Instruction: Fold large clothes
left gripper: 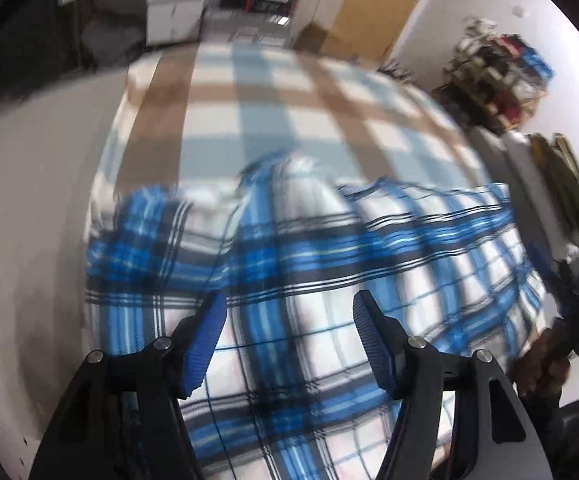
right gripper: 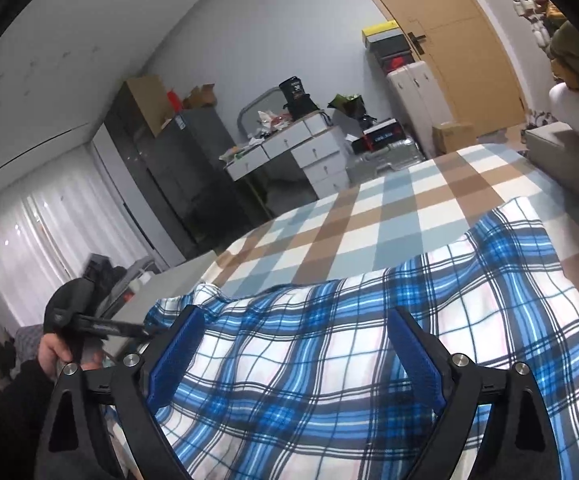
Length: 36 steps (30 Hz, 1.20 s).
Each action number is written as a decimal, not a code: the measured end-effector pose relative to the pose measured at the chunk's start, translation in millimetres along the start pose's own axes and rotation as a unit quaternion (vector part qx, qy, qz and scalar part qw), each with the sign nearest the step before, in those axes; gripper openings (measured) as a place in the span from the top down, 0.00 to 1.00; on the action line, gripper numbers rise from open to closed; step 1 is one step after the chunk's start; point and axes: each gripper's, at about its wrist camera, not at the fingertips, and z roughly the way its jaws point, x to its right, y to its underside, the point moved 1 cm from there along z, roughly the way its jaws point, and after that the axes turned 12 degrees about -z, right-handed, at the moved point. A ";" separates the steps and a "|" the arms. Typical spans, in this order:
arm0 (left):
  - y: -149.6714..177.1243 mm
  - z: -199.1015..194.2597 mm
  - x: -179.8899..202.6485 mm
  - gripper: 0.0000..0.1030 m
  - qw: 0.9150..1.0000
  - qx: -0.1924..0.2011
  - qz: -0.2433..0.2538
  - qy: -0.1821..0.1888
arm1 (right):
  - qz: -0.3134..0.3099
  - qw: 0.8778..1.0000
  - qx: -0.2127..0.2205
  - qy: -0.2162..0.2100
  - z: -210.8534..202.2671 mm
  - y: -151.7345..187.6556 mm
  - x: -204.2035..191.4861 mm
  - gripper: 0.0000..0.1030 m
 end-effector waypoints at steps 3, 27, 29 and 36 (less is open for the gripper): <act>-4.6 9.3 2.9 0.40 0.999 0.008 0.024 -0.047 | 0.001 1.000 -0.004 -0.004 0.8 -0.1 0.4 0.09; 49.6 11.5 -37.1 0.40 0.991 -0.061 -0.002 -0.118 | -0.002 1.000 -0.009 -0.009 -0.8 2.0 -5.3 0.09; 50.0 12.0 -44.3 0.36 0.994 -0.026 -0.018 -0.105 | 0.000 1.000 -0.008 -0.006 -1.2 1.9 -5.4 0.09; 72.4 -37.6 -40.2 0.36 0.996 0.035 -0.038 -0.074 | 0.012 1.000 -0.008 0.002 -1.3 2.1 -1.3 0.08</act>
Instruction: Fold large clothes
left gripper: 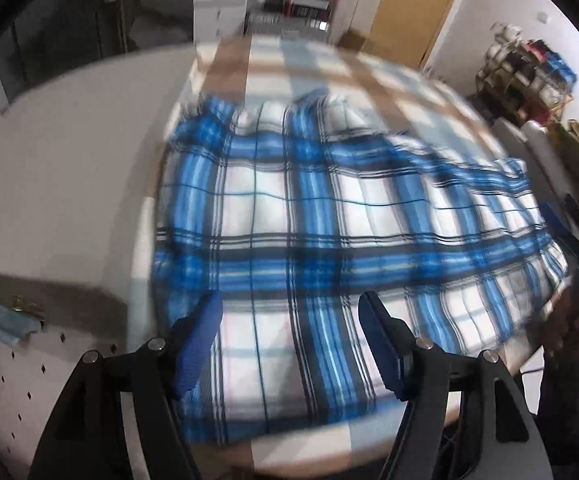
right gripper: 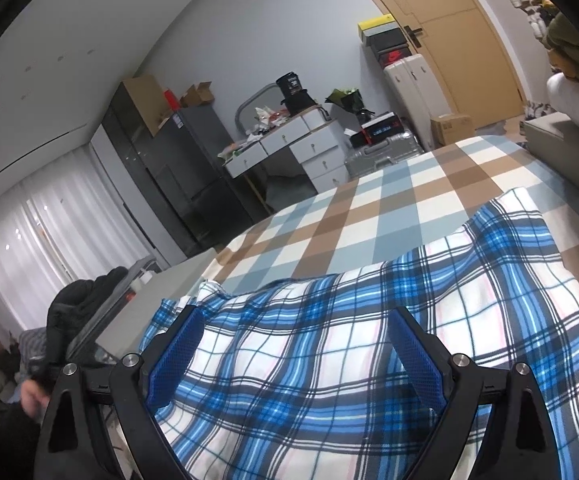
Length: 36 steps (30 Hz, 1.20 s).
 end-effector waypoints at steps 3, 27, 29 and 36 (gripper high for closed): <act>18.9 3.0 -7.3 0.36 1.000 -0.008 -0.004 0.005 | -0.001 1.000 -0.001 0.006 0.5 -0.3 -0.6 0.08; 47.4 -15.6 -68.7 0.28 0.961 -0.015 -0.219 0.170 | -0.018 0.999 -0.014 0.029 5.8 0.3 -7.5 0.06; 42.0 -12.6 -68.8 0.28 0.959 -0.011 -0.222 0.174 | -0.020 0.999 -0.017 0.031 6.8 0.2 -8.0 0.06; 17.2 0.6 -29.8 0.27 0.961 -0.012 -0.169 0.218 | -0.022 0.999 -0.021 0.033 8.3 0.7 -8.9 0.06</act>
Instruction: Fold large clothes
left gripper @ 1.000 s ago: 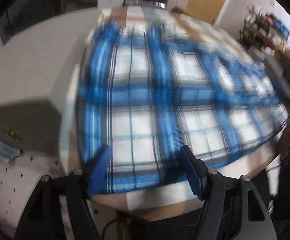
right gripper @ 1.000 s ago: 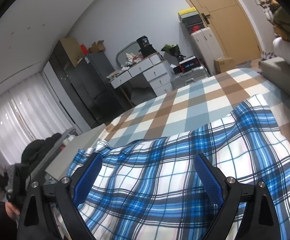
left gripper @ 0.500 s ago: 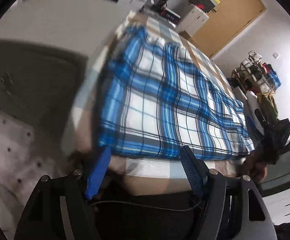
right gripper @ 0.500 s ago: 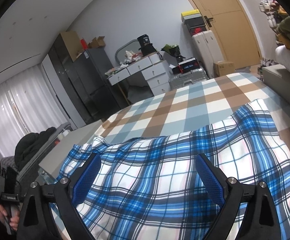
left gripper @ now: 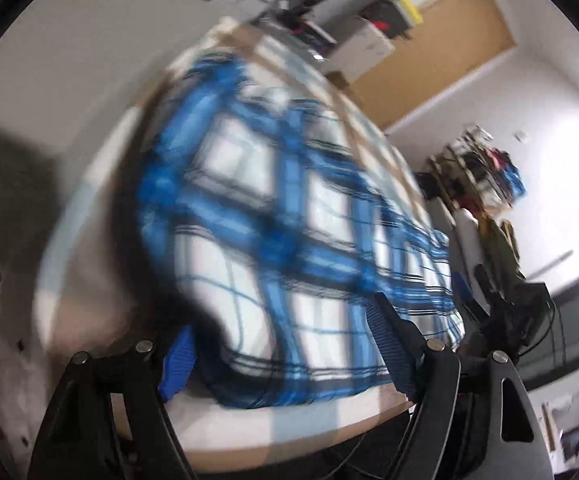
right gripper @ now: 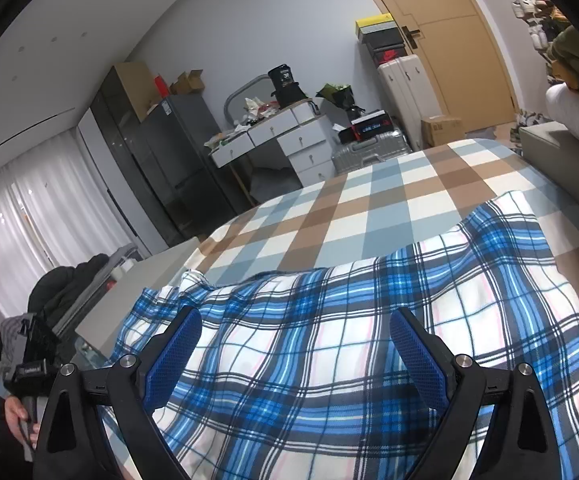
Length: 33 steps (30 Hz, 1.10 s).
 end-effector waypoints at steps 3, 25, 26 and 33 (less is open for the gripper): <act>11.5 -22.8 -2.0 0.27 1.000 0.023 0.016 -0.010 | 0.005 1.000 -0.006 -0.001 2.3 0.1 1.7 0.06; 13.6 -6.1 -30.4 0.26 0.988 0.009 -0.149 0.046 | 0.010 1.000 -0.007 0.000 5.5 0.3 3.5 0.06; 12.0 -8.2 -32.3 0.26 0.985 0.028 -0.168 0.036 | 0.010 1.000 -0.007 0.000 5.8 0.3 3.6 0.06; 20.6 -17.7 12.7 0.38 0.980 0.182 -0.046 -0.068 | 0.013 0.999 -0.037 -0.012 13.3 -6.9 -3.1 0.05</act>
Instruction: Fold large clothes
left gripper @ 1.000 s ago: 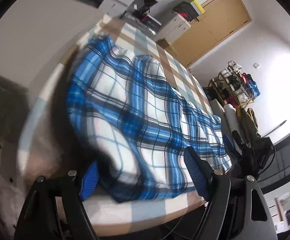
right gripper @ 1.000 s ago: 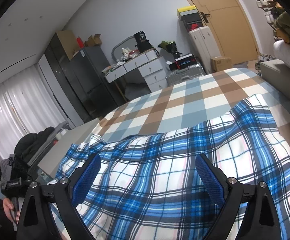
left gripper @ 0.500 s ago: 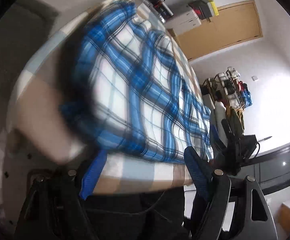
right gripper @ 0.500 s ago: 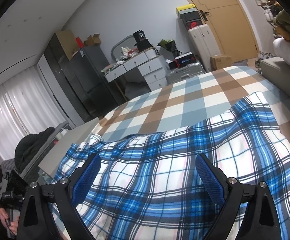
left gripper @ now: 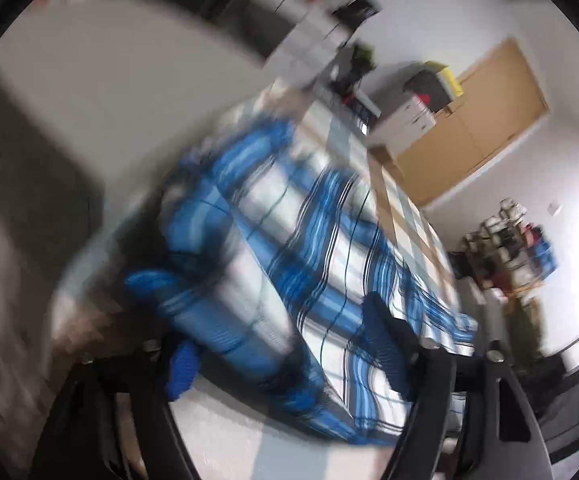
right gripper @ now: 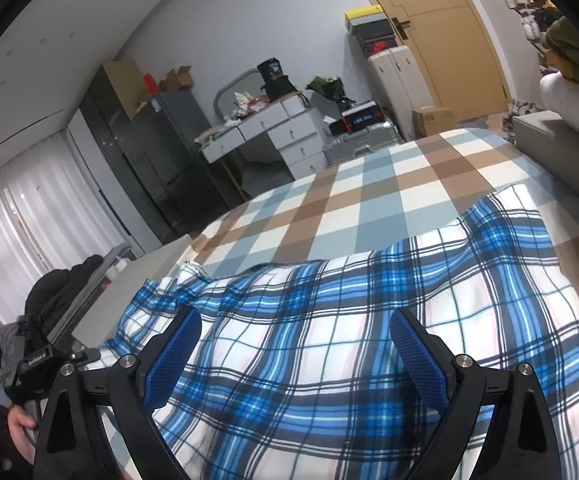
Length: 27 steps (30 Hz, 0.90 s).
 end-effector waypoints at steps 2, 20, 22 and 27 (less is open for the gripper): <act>7.8 -5.4 16.6 0.40 0.996 0.049 0.067 -0.027 | -0.017 0.999 -0.032 -0.022 10.0 -14.1 -15.7 0.05; 87.8 24.1 60.9 0.92 0.887 0.092 0.436 -0.122 | -0.276 0.801 -0.528 -0.057 300.4 -73.2 -296.9 0.08; 93.7 27.3 67.6 0.92 0.878 0.088 0.456 -0.117 | -0.334 0.768 -0.547 -0.010 317.1 -53.5 -310.1 0.11; 91.7 18.9 68.9 0.93 0.876 0.090 0.460 -0.114 | -0.386 0.731 -0.561 0.046 335.7 -24.1 -317.1 0.33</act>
